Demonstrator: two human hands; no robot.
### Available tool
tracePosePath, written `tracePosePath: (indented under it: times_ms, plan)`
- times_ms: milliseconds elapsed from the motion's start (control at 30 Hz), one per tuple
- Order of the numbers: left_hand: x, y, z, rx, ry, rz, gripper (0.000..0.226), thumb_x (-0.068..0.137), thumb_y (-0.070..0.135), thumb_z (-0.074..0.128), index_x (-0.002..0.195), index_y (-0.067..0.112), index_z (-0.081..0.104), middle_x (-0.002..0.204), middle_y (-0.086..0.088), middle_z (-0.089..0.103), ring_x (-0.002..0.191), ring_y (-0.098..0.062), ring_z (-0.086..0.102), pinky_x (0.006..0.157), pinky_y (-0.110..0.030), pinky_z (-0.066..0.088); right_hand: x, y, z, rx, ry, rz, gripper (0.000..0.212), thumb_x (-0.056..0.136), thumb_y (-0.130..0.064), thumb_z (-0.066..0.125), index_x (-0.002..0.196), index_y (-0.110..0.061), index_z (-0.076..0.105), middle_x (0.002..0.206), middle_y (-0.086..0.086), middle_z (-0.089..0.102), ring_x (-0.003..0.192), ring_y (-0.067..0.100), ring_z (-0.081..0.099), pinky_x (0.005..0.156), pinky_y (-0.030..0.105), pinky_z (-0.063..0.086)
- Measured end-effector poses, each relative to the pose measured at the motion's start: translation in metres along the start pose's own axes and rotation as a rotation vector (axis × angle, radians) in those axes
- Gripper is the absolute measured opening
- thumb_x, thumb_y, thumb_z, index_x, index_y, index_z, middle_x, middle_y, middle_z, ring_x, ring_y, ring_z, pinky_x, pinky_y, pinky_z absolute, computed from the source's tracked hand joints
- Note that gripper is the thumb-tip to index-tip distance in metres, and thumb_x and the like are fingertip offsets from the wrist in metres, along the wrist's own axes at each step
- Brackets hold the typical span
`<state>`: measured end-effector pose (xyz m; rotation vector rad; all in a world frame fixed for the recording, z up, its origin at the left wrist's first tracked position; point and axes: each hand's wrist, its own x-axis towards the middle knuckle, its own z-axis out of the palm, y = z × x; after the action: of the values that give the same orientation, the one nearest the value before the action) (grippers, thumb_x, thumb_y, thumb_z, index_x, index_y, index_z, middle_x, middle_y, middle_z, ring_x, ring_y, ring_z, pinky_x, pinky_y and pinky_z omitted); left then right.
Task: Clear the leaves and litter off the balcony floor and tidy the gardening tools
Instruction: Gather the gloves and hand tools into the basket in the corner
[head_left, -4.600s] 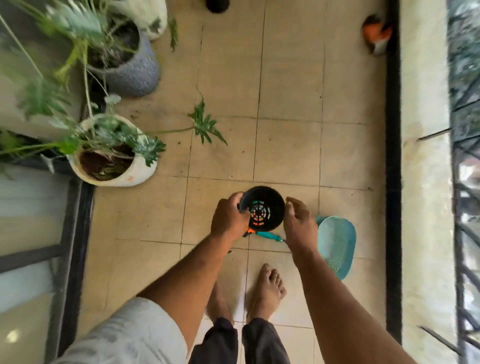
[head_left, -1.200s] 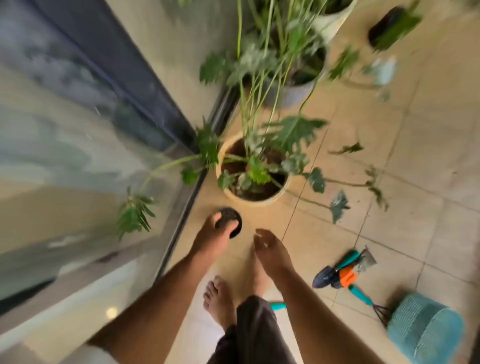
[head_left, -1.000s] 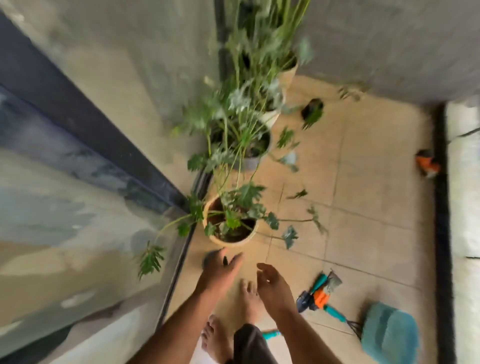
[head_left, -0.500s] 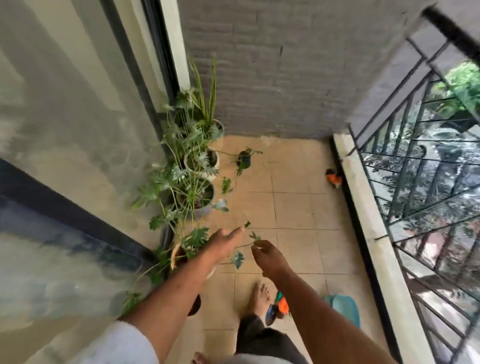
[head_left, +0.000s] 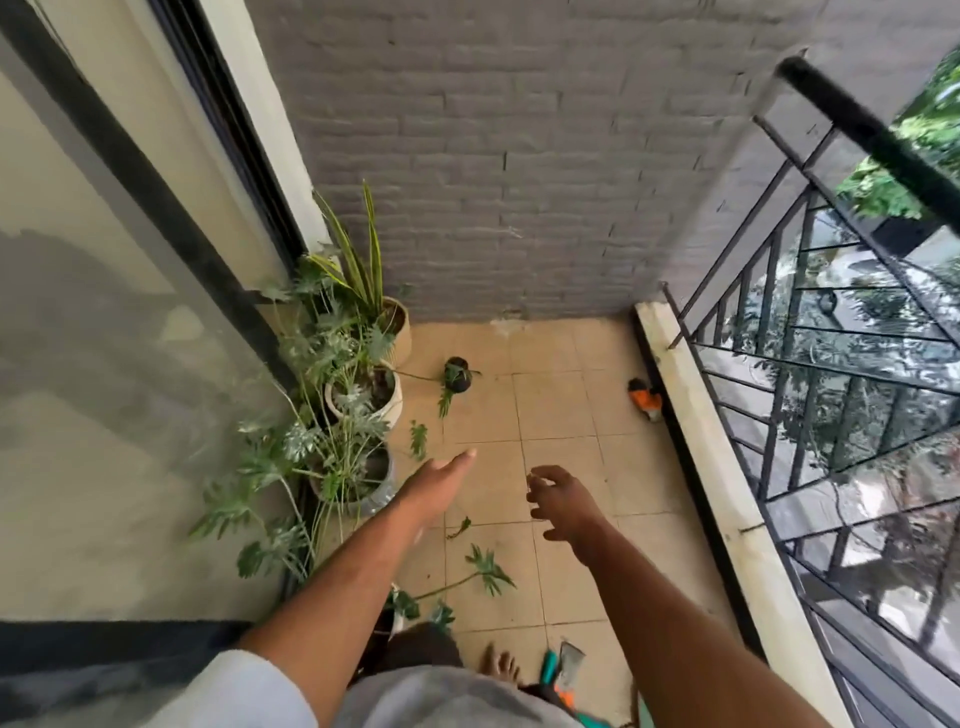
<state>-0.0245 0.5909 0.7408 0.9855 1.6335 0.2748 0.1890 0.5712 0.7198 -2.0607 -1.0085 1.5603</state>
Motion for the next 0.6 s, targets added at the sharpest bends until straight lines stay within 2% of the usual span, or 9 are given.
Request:
tracePosePath:
  times_ms: [67,133,233,300,367,467,533,600]
  plan:
    - [0.02,0.015,-0.007,0.03,0.001,-0.004,0.082,0.096,0.079,0.049,0.153,0.02,0.054,0.161,-0.008,0.049,0.146,-0.029,0.047,0.116,-0.041,0.037,0.021,-0.019,-0.002,0.003,-0.015,0.025,0.024,0.1,-0.04,0.059,0.122,-0.033,0.065,0.107,0.01,0.075,0.093,0.026,0.072,0.07,0.038,0.057]
    - [0.048,0.029,-0.017,0.119,0.021,0.01,0.078,0.093,0.084,0.047,0.142,0.024,0.059,0.146,-0.009,0.056,0.136,-0.027,0.053,0.115,-0.041,0.04,0.049,-0.044,-0.005,-0.018,-0.041,0.032,0.02,0.099,-0.038,0.06,0.118,-0.034,0.066,0.103,0.005,0.075,0.084,0.021,0.068,0.069,0.035,0.053]
    - [0.096,0.052,-0.039,0.268,0.091,0.014,0.1,0.088,0.091,0.043,0.159,0.021,0.045,0.164,-0.011,0.043,0.151,-0.035,0.039,0.122,-0.048,0.036,0.101,-0.091,-0.015,-0.103,-0.086,0.001,0.02,0.098,-0.028,0.06,0.115,-0.033,0.068,0.093,0.0,0.07,0.075,0.018,0.064,0.07,0.036,0.049]
    - [0.131,0.071,-0.056,0.272,0.113,0.044,0.106,0.084,0.094,0.043,0.159,0.019,0.045,0.163,-0.014,0.044,0.149,-0.036,0.042,0.121,-0.05,0.039,0.132,-0.125,-0.025,-0.179,-0.073,-0.045,0.023,0.098,-0.025,0.059,0.119,-0.031,0.068,0.101,0.0,0.073,0.084,0.021,0.07,0.072,0.036,0.053]
    - [0.163,0.089,-0.069,0.269,0.121,0.04,0.105,0.085,0.094,0.043,0.155,0.016,0.05,0.157,-0.015,0.051,0.144,-0.036,0.049,0.118,-0.049,0.042,0.157,-0.155,-0.034,-0.279,-0.068,-0.055,0.022,0.096,-0.029,0.058,0.114,-0.036,0.069,0.106,0.001,0.075,0.095,0.026,0.074,0.069,0.035,0.056]
    - [0.21,0.113,-0.085,0.24,0.103,0.017,0.114,0.072,0.106,0.036,0.145,0.022,0.061,0.145,-0.01,0.064,0.133,-0.033,0.059,0.111,-0.047,0.048,0.189,-0.188,-0.052,-0.308,-0.058,-0.037,0.019,0.095,-0.03,0.059,0.109,-0.038,0.069,0.104,0.007,0.077,0.09,0.028,0.074,0.066,0.036,0.055]
    - [0.244,0.126,-0.095,0.208,0.082,-0.005,0.12,0.06,0.113,0.033,0.136,0.026,0.066,0.135,-0.004,0.071,0.123,-0.03,0.065,0.106,-0.045,0.052,0.21,-0.206,-0.061,-0.26,-0.058,-0.016,0.024,0.095,-0.034,0.06,0.118,-0.039,0.059,0.113,0.006,0.073,0.097,0.028,0.073,0.075,0.039,0.058]
    - [0.262,0.147,-0.105,0.161,0.046,-0.011,0.108,0.068,0.106,0.043,0.136,0.025,0.066,0.135,0.0,0.07,0.123,-0.028,0.065,0.105,-0.04,0.052,0.229,-0.221,-0.071,-0.197,-0.059,0.018,0.041,0.088,-0.038,0.061,0.126,-0.044,0.047,0.115,0.002,0.069,0.101,0.029,0.071,0.082,0.04,0.057]
